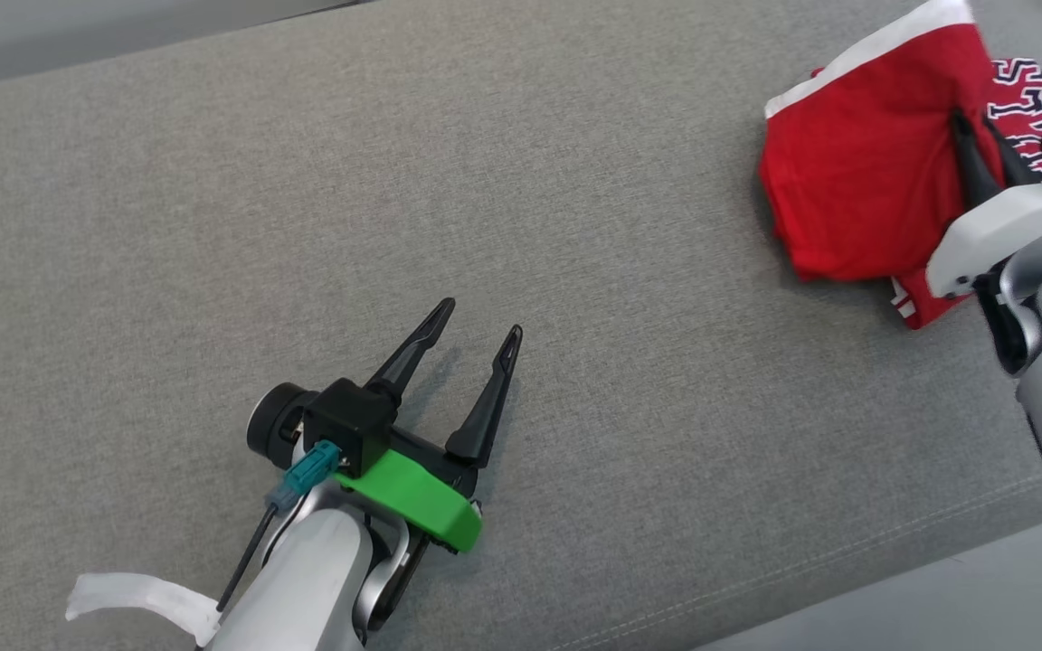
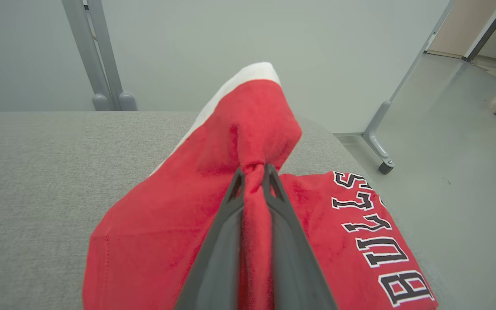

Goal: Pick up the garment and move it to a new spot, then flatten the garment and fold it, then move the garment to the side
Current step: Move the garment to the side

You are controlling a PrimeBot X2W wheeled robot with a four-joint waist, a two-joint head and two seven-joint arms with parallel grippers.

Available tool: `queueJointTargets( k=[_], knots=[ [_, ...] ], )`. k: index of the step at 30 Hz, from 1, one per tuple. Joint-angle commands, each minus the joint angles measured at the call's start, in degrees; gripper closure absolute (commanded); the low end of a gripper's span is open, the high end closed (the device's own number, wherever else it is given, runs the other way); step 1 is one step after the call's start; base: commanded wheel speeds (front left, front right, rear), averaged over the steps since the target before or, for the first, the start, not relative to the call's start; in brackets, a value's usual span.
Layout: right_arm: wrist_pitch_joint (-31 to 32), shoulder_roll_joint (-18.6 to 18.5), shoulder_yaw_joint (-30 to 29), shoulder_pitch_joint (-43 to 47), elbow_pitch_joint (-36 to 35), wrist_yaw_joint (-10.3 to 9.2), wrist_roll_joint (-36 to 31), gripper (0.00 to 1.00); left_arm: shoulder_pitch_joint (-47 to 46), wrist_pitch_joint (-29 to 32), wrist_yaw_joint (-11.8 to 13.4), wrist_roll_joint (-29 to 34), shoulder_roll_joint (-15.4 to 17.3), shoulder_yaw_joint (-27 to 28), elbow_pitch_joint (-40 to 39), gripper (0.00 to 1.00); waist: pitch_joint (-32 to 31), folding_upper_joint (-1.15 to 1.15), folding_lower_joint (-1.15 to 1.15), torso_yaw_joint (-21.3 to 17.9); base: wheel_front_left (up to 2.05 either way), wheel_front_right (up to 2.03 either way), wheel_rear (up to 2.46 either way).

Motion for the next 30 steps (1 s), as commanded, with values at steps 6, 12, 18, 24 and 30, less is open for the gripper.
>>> queueJointTargets(
  k=[6, 12, 18, 24, 30],
  knots=[
    [-0.1, -4.5, -3.7, -4.4, 6.3, -0.10, -3.2, 1.00, -2.0, 0.0, 0.2, 0.3, 0.8, -0.1, 0.0, 0.00, 4.9, 0.00, 0.00, 5.1, 0.00, 0.00, 0.00],
    [-0.1, -6.7, -7.7, -6.5, 10.2, -0.10, -6.3, 1.00, -2.9, 0.0, 0.2, 0.4, 1.2, -0.5, -0.2, 0.00, 6.5, 0.00, 0.00, 6.6, 0.00, 0.00, 0.00],
    [-0.1, -8.4, -14.5, -6.0, 12.1, -0.10, -9.0, 0.51, -3.4, 0.0, 0.2, 0.1, 1.3, -1.0, 0.1, 0.00, 6.9, 0.00, 0.00, 7.4, 0.00, 0.00, 0.00],
    [-0.1, -7.3, -23.2, -3.1, 8.5, -0.10, -16.7, 0.00, -2.9, 0.0, 0.2, 0.0, 1.1, -0.5, 0.7, 0.00, 5.8, 0.00, 0.00, 7.8, 0.00, 0.00, 0.00],
    [-0.1, -0.2, -24.4, 0.7, -1.8, -0.09, -21.3, 0.00, -1.0, 0.0, 0.2, 0.6, 0.2, 1.5, 0.9, 0.00, 2.4, 0.00, 0.00, 8.1, 0.00, 0.00, 0.00]
  ],
)
